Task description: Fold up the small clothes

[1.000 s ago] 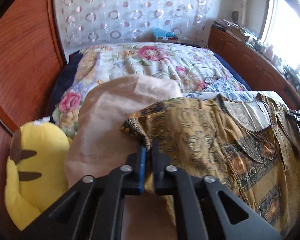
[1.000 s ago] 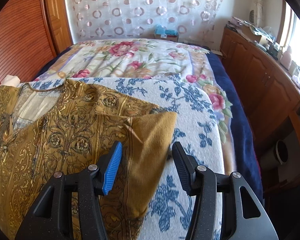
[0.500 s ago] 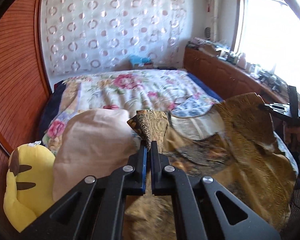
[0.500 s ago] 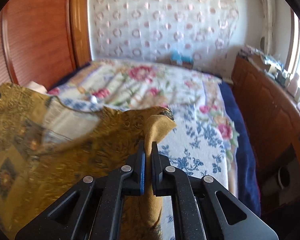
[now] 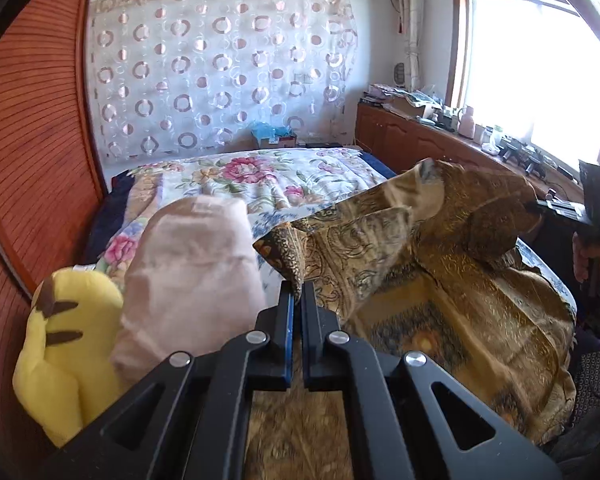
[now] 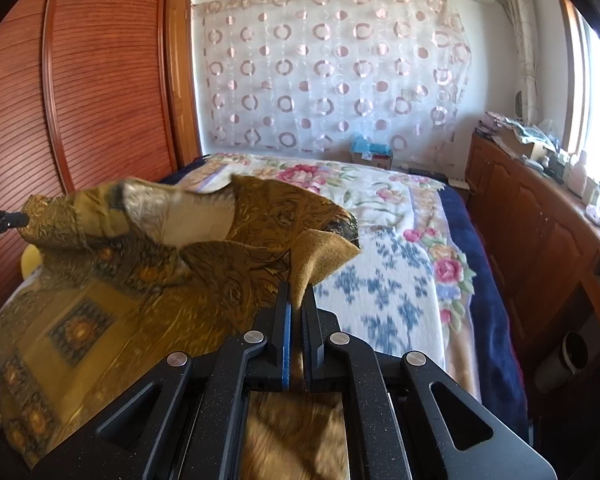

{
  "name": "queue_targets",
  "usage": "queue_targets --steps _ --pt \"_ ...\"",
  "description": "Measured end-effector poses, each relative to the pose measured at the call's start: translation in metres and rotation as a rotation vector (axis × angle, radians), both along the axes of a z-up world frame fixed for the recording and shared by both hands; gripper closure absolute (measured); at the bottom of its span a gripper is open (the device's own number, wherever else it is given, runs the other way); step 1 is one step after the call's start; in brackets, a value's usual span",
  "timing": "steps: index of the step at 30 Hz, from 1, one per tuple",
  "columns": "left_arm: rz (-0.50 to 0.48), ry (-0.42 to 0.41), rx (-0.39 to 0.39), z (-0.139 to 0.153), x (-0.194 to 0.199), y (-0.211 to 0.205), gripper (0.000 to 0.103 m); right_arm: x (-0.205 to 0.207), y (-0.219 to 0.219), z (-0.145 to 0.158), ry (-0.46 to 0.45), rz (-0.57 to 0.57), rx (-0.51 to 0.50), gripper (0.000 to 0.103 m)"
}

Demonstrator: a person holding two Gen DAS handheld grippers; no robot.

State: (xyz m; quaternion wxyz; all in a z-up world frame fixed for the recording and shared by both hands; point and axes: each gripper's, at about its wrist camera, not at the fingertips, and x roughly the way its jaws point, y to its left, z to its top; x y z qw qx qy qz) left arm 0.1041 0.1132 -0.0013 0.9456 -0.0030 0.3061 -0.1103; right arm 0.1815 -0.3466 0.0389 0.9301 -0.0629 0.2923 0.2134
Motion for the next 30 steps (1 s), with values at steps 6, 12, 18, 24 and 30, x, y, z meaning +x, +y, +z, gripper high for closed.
queue_targets --steps 6,12,18,24,30 --pt "0.028 0.01 -0.026 -0.018 -0.044 0.016 0.103 -0.054 -0.009 -0.022 0.045 0.02 -0.069 0.102" --pt "0.063 0.014 -0.057 -0.034 -0.087 0.034 0.103 -0.101 -0.026 -0.029 0.085 0.007 -0.041 0.102" --pt "0.081 0.021 -0.07 -0.032 -0.128 0.041 0.103 -0.136 -0.04 -0.025 0.113 0.001 -0.03 0.102" --pt "0.091 0.067 -0.015 -0.037 -0.147 0.042 0.102 -0.163 -0.044 -0.045 0.187 0.027 -0.09 0.102" --pt "0.081 0.078 -0.021 -0.043 -0.151 0.043 0.101 -0.17 -0.05 -0.064 0.24 0.005 -0.06 0.102"
